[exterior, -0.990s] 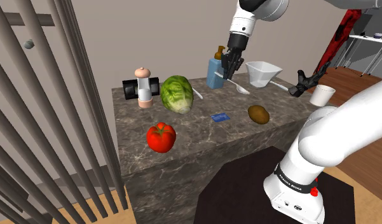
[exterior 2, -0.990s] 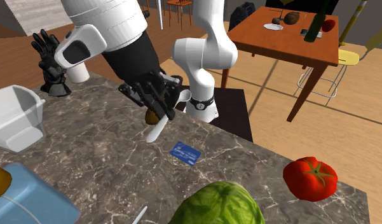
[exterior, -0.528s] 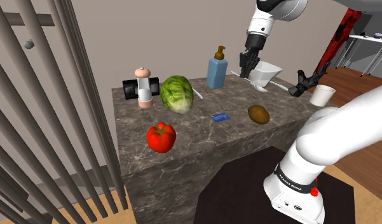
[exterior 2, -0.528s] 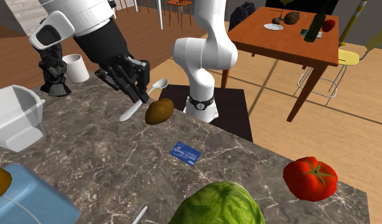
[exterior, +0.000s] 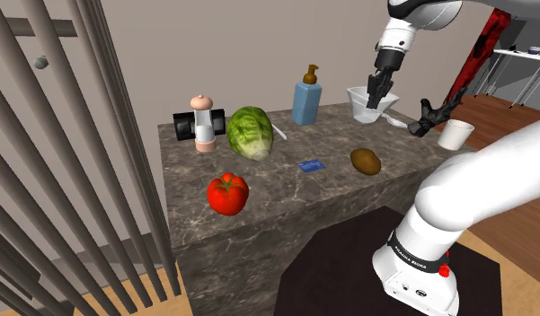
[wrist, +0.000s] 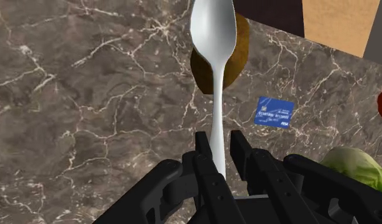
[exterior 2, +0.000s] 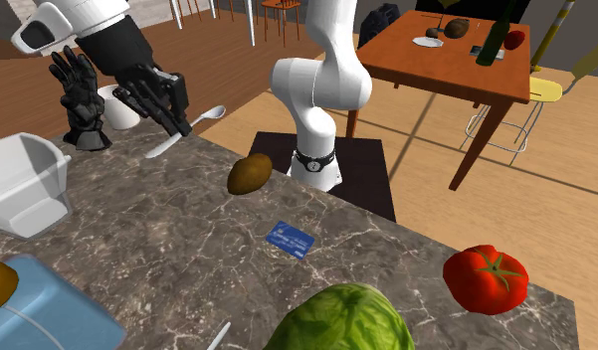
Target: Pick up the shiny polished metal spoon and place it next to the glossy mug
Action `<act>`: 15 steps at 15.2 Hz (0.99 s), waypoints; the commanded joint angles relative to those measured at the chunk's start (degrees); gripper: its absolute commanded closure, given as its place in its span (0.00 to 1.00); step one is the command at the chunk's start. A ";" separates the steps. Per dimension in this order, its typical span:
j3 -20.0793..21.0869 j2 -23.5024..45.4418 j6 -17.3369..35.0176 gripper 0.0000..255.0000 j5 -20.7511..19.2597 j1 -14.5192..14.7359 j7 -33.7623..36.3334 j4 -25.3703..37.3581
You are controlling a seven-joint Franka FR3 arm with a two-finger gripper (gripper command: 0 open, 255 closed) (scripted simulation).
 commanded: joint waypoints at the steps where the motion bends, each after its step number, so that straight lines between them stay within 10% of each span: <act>1: -2.35 0.79 -0.91 1.00 -1.33 -0.87 -3.05 1.47; 15: -21.49 16.26 -4.00 1.00 -3.16 -3.53 -27.31 17.57</act>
